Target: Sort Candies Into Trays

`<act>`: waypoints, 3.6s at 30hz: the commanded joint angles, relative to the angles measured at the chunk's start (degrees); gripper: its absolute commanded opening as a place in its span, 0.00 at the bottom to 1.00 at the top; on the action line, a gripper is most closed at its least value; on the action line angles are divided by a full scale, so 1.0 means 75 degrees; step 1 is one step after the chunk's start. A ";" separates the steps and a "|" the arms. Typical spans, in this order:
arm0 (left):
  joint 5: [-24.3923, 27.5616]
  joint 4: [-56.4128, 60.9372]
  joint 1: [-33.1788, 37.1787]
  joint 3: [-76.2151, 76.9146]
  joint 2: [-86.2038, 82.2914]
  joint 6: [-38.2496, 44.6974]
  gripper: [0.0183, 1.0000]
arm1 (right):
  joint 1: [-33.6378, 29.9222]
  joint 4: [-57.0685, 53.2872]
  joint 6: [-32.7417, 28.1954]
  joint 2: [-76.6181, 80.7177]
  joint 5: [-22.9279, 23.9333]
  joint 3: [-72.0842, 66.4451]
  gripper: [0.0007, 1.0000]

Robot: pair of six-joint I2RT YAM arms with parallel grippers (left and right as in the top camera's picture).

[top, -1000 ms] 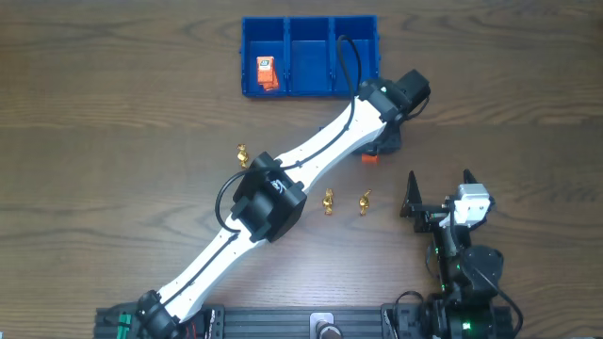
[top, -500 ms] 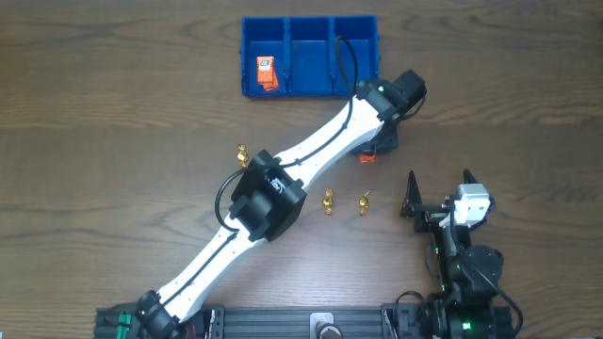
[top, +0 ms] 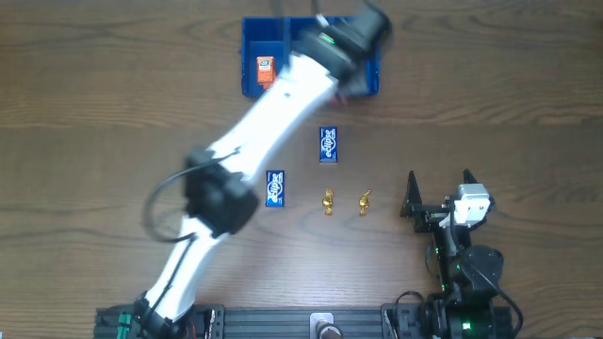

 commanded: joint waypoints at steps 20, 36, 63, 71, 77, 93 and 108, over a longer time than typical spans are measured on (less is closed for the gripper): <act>0.0341 0.0122 0.2311 0.0131 0.0603 0.3034 0.34 | 0.0061 -0.0012 -0.0096 -0.0055 0.0067 -0.0044 1.00; 0.0950 0.0726 0.2789 0.0128 0.0271 0.3092 0.80 | 0.0061 -0.0012 -0.0096 -0.0055 0.0067 -0.0044 1.00; 0.1626 0.9856 0.4590 -1.5011 -1.4691 0.4873 0.94 | 0.0061 -0.0012 -0.0096 -0.0055 0.0067 -0.0044 1.00; 0.2594 1.1243 0.5080 -1.7596 -1.6970 0.4666 1.00 | 0.0061 -0.0012 -0.0096 -0.0055 0.0067 -0.0044 1.00; 0.2684 1.0730 0.5085 -1.8441 -1.8057 0.4669 1.00 | 0.0061 -0.0012 -0.0096 -0.0055 0.0064 -0.0044 1.00; 0.2699 0.8702 0.5091 -1.9150 -1.8366 0.4701 1.00 | 0.0061 -0.0012 -0.0096 -0.0055 0.0064 -0.0044 1.00; 0.2702 0.8702 0.5091 -1.9150 -1.8366 0.4701 1.00 | 0.0061 -0.0012 -0.0096 -0.0055 0.0064 -0.0044 1.00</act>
